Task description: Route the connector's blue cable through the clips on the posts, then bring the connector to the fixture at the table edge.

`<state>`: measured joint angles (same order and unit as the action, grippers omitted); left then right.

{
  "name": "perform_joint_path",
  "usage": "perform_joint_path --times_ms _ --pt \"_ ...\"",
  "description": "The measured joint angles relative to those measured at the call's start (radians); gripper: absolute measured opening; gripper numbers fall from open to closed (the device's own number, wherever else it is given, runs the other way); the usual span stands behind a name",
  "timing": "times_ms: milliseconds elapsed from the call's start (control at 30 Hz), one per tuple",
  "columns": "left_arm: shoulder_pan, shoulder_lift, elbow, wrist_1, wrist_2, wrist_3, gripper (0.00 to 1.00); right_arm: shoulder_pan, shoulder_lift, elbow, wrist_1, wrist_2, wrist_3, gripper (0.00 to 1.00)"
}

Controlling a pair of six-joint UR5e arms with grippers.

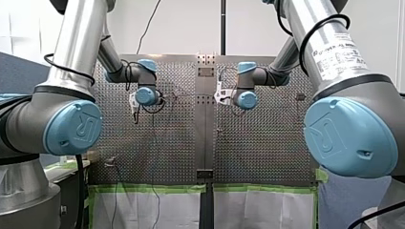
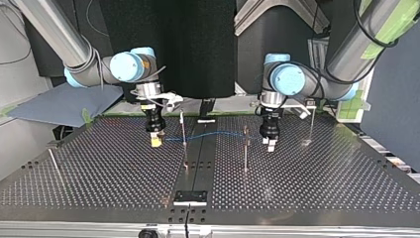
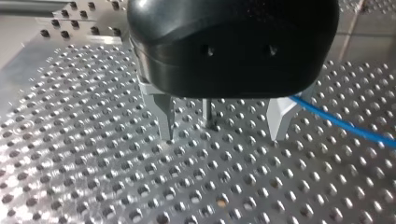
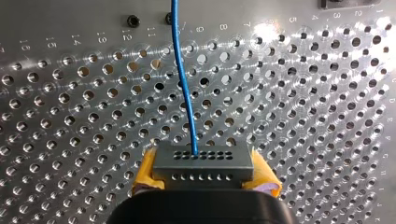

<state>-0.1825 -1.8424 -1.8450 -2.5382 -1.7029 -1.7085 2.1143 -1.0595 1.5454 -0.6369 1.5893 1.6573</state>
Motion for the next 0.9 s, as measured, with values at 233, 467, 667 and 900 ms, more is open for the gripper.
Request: perform_joint_path --times_ms 233,467,667,900 --pt "-0.007 0.027 -0.003 -0.033 0.045 -0.038 0.98 0.0 0.001 0.0 0.007 0.0 0.0 0.0" --pt "-0.006 0.03 -0.044 -0.05 0.051 -0.049 0.98 0.0 0.001 0.0 0.014 0.0 0.0 0.0" --pt "-0.007 0.031 -0.071 -0.04 0.05 -0.049 0.98 0.001 0.001 0.0 0.015 0.0 0.0 0.0" --pt "-0.003 0.058 -0.074 -0.035 0.054 -0.059 0.98 0.001 0.002 0.0 0.017 0.0 0.0 0.0"
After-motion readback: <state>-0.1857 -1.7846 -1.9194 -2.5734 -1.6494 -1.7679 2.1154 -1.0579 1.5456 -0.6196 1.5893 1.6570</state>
